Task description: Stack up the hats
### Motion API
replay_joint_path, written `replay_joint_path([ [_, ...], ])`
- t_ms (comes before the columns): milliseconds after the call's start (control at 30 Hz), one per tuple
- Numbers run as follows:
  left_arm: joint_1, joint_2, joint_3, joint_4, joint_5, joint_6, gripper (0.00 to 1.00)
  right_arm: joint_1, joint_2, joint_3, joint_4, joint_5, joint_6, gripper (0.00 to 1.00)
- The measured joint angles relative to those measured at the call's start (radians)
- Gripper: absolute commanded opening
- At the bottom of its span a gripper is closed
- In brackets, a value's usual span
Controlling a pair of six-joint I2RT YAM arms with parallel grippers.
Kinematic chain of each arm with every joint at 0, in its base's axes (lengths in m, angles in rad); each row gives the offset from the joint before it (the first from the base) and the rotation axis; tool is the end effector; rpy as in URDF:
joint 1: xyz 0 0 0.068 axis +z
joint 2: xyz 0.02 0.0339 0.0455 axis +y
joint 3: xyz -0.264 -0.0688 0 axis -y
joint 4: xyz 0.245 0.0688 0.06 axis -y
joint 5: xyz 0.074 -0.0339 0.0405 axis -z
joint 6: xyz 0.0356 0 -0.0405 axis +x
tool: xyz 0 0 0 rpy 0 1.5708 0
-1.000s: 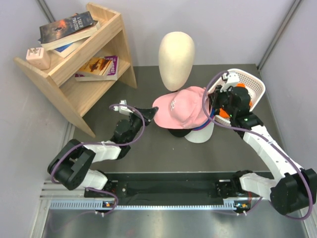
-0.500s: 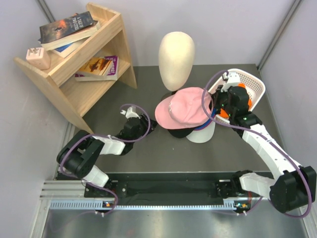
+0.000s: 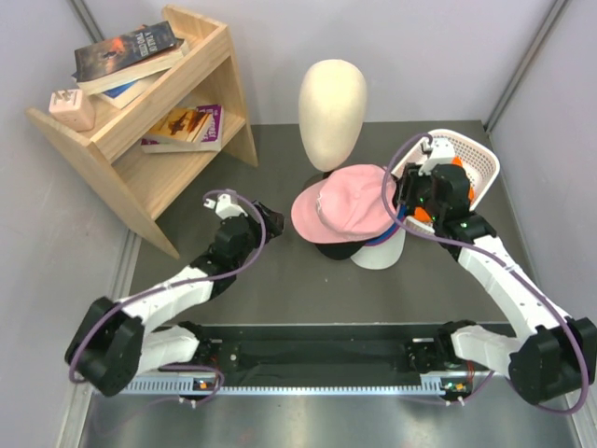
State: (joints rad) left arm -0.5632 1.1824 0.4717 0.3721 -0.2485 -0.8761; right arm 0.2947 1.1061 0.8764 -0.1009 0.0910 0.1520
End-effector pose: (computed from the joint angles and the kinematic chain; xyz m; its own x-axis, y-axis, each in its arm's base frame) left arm 0.2137 -0.1246 0.2074 -0.4267 -0.6113 -0.6666 -0.0101 0.7402 -0.6723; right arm 0.2473 0.0717 0.3166 -0.3384 0.0549 -0.9394 -0.1576 0.9809 0.1141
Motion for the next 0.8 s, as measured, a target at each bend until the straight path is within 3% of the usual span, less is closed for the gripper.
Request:
replay_joint_path([
  [67, 0.0, -0.068, 0.01, -0.059, -0.039, 0.029, 0.91, -0.002, -0.017, 0.0, -0.022, 0.006, 0.003, 0.65],
  [267, 0.0, -0.159, 0.042, -0.172, -0.088, 0.1, 0.94, -0.003, -0.106, 0.0, -0.095, 0.012, 0.002, 0.75],
  [567, 0.0, -0.159, 0.093, -0.23, -0.09, 0.161, 0.97, -0.003, -0.224, 0.01, -0.188, 0.022, 0.01, 0.84],
  [800, 0.0, -0.161, 0.129, -0.28, -0.082, 0.203, 0.99, -0.06, -0.19, 0.064, -0.243, 0.034, 0.016, 0.84],
])
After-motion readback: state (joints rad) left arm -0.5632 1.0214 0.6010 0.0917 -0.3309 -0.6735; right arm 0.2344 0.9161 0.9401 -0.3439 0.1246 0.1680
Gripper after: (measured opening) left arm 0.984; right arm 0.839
